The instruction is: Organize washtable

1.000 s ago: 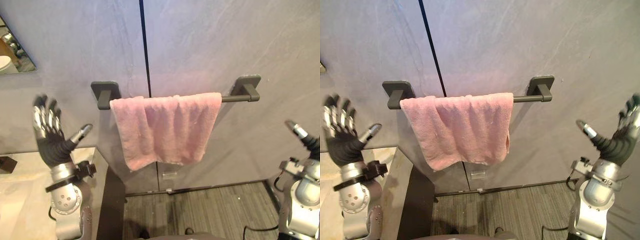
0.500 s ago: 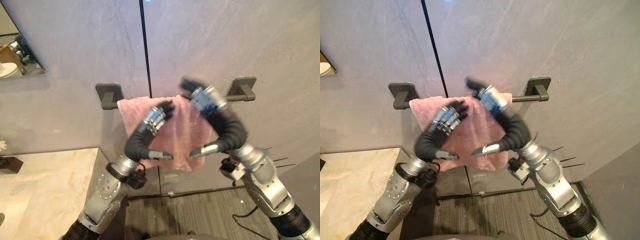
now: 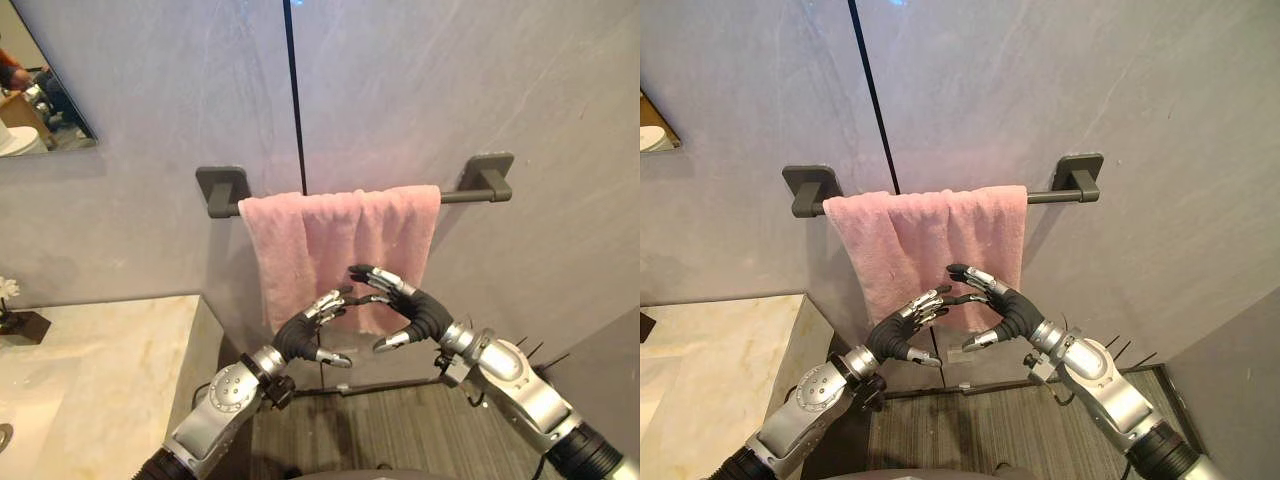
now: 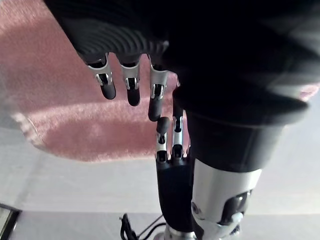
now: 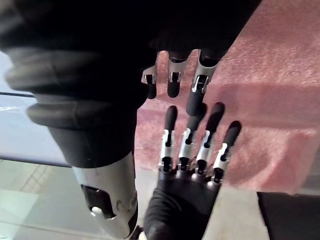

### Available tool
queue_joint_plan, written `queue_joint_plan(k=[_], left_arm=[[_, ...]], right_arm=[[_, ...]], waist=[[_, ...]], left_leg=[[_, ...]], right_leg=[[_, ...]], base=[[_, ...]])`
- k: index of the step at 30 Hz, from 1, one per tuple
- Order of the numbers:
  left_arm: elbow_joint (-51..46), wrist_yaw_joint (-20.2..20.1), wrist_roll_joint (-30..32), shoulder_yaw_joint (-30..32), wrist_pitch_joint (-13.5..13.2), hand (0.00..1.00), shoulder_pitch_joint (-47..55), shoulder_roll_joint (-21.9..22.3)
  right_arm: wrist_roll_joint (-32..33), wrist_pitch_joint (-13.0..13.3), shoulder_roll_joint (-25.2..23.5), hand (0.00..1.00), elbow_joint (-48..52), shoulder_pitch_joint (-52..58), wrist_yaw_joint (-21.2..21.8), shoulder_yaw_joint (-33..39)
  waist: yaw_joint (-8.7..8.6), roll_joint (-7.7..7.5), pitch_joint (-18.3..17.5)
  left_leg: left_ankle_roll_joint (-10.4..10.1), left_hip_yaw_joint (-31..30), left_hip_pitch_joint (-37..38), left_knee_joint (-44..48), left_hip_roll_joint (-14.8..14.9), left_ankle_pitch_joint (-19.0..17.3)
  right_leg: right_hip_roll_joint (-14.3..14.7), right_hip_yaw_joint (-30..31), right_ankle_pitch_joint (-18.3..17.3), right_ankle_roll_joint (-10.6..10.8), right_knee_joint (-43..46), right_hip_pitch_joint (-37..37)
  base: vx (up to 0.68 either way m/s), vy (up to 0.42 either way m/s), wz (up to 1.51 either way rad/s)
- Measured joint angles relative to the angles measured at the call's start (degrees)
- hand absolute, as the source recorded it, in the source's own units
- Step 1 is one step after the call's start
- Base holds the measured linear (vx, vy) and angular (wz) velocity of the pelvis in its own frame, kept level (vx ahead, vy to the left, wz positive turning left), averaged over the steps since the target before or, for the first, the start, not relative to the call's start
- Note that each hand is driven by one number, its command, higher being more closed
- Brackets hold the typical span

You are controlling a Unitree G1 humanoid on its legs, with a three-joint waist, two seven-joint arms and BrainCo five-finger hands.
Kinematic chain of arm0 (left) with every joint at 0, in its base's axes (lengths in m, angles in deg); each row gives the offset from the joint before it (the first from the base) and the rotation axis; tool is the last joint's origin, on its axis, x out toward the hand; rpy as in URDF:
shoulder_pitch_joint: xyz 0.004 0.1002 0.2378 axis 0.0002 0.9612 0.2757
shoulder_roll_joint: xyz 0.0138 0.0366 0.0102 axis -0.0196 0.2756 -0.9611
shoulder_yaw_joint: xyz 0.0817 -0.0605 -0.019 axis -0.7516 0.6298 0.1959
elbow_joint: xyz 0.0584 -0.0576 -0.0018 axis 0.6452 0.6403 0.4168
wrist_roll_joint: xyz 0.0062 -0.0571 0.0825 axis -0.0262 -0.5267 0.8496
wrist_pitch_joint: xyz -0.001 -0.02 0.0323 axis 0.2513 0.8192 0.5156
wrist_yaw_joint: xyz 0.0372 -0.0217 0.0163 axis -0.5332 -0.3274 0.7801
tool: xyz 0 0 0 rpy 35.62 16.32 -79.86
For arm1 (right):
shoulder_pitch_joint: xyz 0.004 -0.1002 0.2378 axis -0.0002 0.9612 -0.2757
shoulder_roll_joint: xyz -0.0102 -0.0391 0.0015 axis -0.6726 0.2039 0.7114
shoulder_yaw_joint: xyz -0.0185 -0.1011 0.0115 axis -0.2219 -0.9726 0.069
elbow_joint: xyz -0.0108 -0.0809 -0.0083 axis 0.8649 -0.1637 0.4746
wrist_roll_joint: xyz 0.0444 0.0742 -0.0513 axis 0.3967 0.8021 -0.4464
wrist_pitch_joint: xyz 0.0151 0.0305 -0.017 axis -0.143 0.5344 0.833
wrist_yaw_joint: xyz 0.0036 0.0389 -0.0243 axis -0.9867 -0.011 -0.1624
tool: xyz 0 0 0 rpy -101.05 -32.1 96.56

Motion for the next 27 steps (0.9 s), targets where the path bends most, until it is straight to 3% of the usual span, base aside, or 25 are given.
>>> queue_joint_plan(k=[2,7,11,20,27], left_arm=[[1.5,2.3,3.6,3.7,-0.5,0.0,0.4,3.7],[6.4,8.0,12.0,9.3,-0.5,0.0,0.7,9.0],[6.8,12.2,17.2,12.0,-0.5,0.0,0.8,11.0],[8.7,16.1,17.9,21.0,-0.4,0.0,2.9,14.7],[5.5,17.3,17.9,26.9,-0.4,0.0,7.8,17.9]], right_arm=[[-5.7,-1.4,-3.9,0.0,-3.7,2.3,-1.9,1.9],[-14.7,-1.6,-13.7,0.0,-5.9,5.2,-6.9,11.8],[-18.9,-1.5,-17.3,0.0,-6.3,5.3,-11.1,17.0],[-21.3,-1.4,-23.7,0.0,-7.8,8.5,-16.5,27.5],[-19.9,-1.3,-28.7,0.0,-5.7,12.9,-18.1,35.1]], waist=[[0.11,0.18,-0.1],[-0.17,0.19,-0.1],[-0.16,0.02,-0.1],[-0.24,-0.28,0.0],[-0.18,-1.18,0.3]], left_leg=[[0.0,-0.1,-0.2,-0.2,0.0,0.0],[0.2,-0.1,-0.4,0.0,-0.1,0.1],[0.2,-0.3,-0.7,0.1,-0.1,0.2],[0.2,-0.8,-0.5,0.1,-0.1,0.2],[0.2,-1.1,-0.3,0.0,-0.2,0.1]], right_leg=[[-0.1,-0.1,0.0,0.0,0.0,-0.1],[-0.4,-0.1,0.0,0.0,-0.3,-0.1],[-0.4,-0.3,0.2,0.2,-0.8,-0.1],[-0.4,-0.9,0.2,0.2,-0.9,0.7],[-0.5,-1.3,0.1,0.3,-1.0,0.7]], base=[[-0.02,-0.01,0.01],[0.0,0.0,0.0],[0.0,-0.003,0.02],[0.0,0.0,0.02],[0.0,0.0,0.0]])
